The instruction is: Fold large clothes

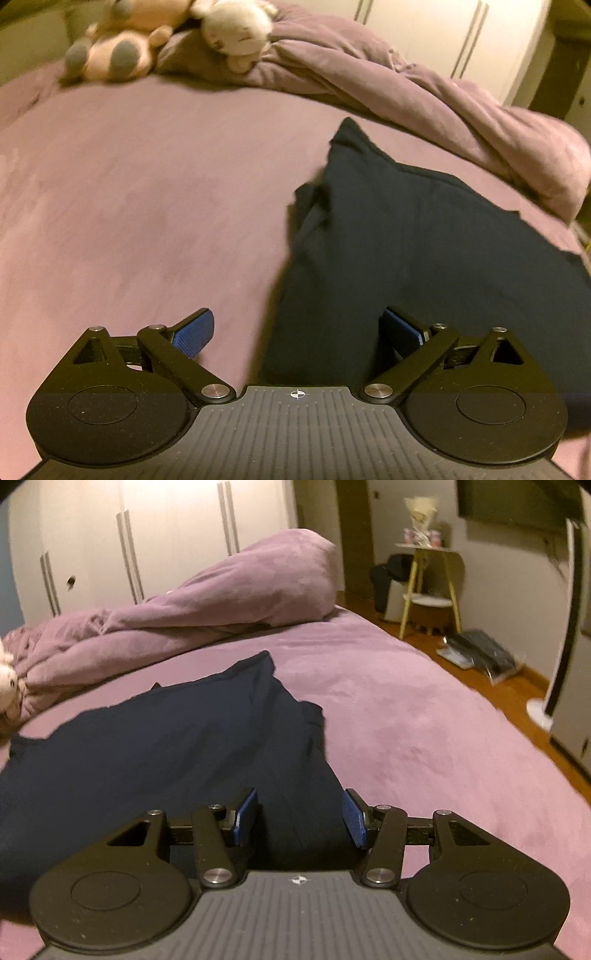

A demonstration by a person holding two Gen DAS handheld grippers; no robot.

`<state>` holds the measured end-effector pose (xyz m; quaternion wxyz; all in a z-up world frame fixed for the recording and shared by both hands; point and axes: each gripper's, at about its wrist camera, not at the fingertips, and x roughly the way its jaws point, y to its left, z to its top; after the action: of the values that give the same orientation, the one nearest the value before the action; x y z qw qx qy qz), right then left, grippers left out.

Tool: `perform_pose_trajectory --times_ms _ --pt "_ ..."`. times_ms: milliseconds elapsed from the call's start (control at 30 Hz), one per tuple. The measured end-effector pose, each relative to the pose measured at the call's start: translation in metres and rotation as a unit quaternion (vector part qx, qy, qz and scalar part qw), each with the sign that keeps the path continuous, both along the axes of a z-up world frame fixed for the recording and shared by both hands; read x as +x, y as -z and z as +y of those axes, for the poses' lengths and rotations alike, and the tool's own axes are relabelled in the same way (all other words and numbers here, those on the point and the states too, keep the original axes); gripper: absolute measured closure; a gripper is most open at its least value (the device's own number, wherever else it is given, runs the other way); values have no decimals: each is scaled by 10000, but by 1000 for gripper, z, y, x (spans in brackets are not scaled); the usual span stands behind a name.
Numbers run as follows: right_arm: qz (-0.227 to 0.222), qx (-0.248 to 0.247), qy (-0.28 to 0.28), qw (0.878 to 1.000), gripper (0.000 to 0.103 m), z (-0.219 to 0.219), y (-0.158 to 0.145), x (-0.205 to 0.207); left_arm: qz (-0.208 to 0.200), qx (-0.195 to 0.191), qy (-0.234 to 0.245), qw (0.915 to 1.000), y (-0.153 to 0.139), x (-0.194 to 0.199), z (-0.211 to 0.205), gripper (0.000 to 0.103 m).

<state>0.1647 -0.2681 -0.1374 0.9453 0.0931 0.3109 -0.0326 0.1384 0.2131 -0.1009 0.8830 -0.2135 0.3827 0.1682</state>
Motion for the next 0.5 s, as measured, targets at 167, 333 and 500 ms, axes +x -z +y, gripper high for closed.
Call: perform_pose_trajectory --times_ms 167,333,500 --pt "209 531 216 9981 53 -19 7 -19 -103 -759 51 9970 2 -19 12 4" --pt "384 2051 697 9755 50 -57 18 -24 -124 -1105 54 9938 6 -10 19 12" --pt "547 3678 884 9241 46 -85 45 -22 -99 -1527 23 9882 13 -5 20 24"
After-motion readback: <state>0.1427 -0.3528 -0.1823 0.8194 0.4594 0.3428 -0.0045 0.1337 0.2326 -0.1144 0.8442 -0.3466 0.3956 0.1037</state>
